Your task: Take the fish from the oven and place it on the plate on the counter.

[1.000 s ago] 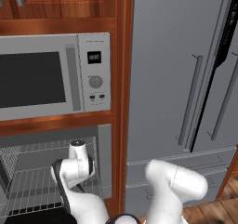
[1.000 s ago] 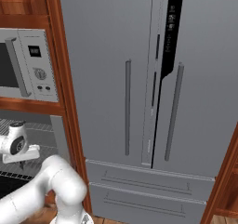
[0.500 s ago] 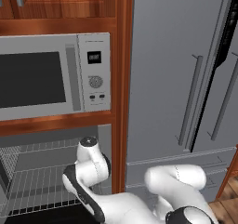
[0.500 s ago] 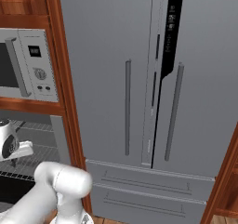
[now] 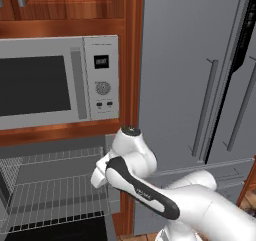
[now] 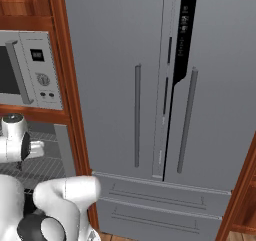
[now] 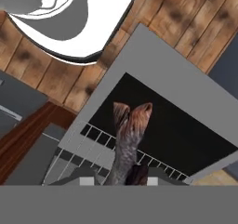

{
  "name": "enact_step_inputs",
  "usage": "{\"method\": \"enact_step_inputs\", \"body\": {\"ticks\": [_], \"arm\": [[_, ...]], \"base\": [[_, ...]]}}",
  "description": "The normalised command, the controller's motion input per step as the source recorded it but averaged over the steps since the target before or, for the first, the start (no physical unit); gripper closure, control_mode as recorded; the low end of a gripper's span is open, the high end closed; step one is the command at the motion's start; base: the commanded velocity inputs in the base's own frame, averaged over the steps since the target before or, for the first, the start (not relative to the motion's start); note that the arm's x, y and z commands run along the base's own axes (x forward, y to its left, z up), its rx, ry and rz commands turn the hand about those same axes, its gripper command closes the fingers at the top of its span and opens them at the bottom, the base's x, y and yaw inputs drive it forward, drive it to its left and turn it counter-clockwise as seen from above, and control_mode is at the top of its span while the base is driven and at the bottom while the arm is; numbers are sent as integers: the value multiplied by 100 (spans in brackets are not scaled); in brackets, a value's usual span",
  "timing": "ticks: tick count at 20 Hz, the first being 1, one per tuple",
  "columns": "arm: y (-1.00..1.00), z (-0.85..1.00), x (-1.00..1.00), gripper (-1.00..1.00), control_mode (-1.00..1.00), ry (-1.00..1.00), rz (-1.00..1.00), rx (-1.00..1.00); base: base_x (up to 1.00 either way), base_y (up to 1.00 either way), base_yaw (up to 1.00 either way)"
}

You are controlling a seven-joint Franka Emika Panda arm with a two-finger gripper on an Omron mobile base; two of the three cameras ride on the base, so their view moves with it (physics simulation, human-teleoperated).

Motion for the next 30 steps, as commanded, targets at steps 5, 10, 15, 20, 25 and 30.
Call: {"method": "enact_step_inputs", "body": {"ticks": [5,10,15,20,25,30], "arm": [[-83,72,0,100,-100,0,-3,10],[-80,67,-1,100,-100,0,-4,9],[-77,57,0,100,-100,0,-9,1],[-46,28,8,100,-100,1,-19,-7],[20,4,34,100,-100,10,-31,-24],[50,3,16,100,-100,7,-38,-26]], "base": [[0,0,0],[0,0,0],[0,0,0],[0,0,0],[0,0,0],[0,0,0]]}}
